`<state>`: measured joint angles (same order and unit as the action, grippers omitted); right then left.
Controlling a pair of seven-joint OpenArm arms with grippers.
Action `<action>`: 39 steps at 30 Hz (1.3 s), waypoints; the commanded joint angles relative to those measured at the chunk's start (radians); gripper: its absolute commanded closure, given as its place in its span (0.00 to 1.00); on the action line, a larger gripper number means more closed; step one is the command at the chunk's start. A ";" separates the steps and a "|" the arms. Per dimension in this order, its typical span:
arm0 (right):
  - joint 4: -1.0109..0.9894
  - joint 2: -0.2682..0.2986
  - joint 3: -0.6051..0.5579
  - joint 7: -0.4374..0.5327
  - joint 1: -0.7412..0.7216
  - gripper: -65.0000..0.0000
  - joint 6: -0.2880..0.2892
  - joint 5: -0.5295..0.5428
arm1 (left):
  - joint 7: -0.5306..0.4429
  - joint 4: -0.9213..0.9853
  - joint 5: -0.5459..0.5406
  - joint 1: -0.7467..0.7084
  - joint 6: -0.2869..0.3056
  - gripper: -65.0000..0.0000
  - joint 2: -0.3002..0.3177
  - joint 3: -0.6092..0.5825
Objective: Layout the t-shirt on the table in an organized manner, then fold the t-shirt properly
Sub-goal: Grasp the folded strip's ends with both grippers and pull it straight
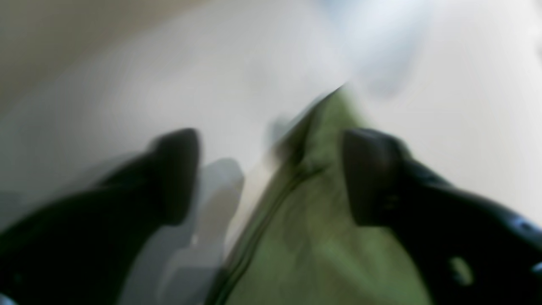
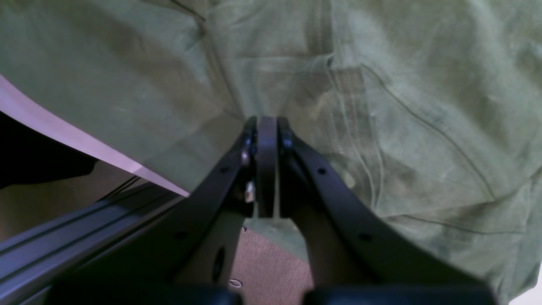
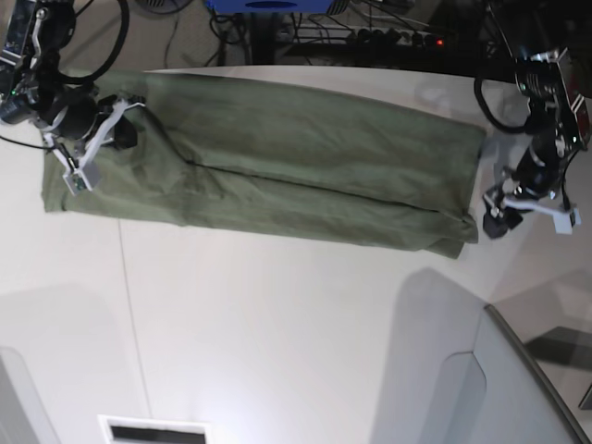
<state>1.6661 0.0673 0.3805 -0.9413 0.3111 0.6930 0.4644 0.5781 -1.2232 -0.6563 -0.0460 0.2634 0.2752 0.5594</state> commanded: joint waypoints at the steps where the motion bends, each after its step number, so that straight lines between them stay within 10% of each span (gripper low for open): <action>1: 0.012 0.009 0.005 0.017 0.000 0.97 0.005 0.014 | -0.005 0.012 0.002 0.016 -0.003 0.06 0.020 0.006; 9: 0.010 0.030 -0.002 0.017 0.000 0.97 0.005 0.014 | -0.089 0.268 0.005 0.131 0.236 0.01 0.055 -0.175; 18: 0.010 0.030 0.005 0.018 0.001 0.98 0.005 0.015 | -0.215 0.420 0.005 0.123 0.234 0.23 0.052 -0.282; 27: 0.009 0.030 0.004 0.018 0.001 0.98 0.005 0.015 | -0.264 0.449 0.005 0.105 0.234 0.97 0.058 -0.276; 39: 0.009 0.029 0.005 0.018 0.016 0.98 0.005 0.015 | -0.433 0.469 0.005 0.087 0.179 1.00 0.151 -0.275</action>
<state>1.6619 0.0872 0.3801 -0.9340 0.3290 0.6933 0.4667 0.1589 -0.7437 -0.6407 0.0338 0.4343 0.4160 0.2817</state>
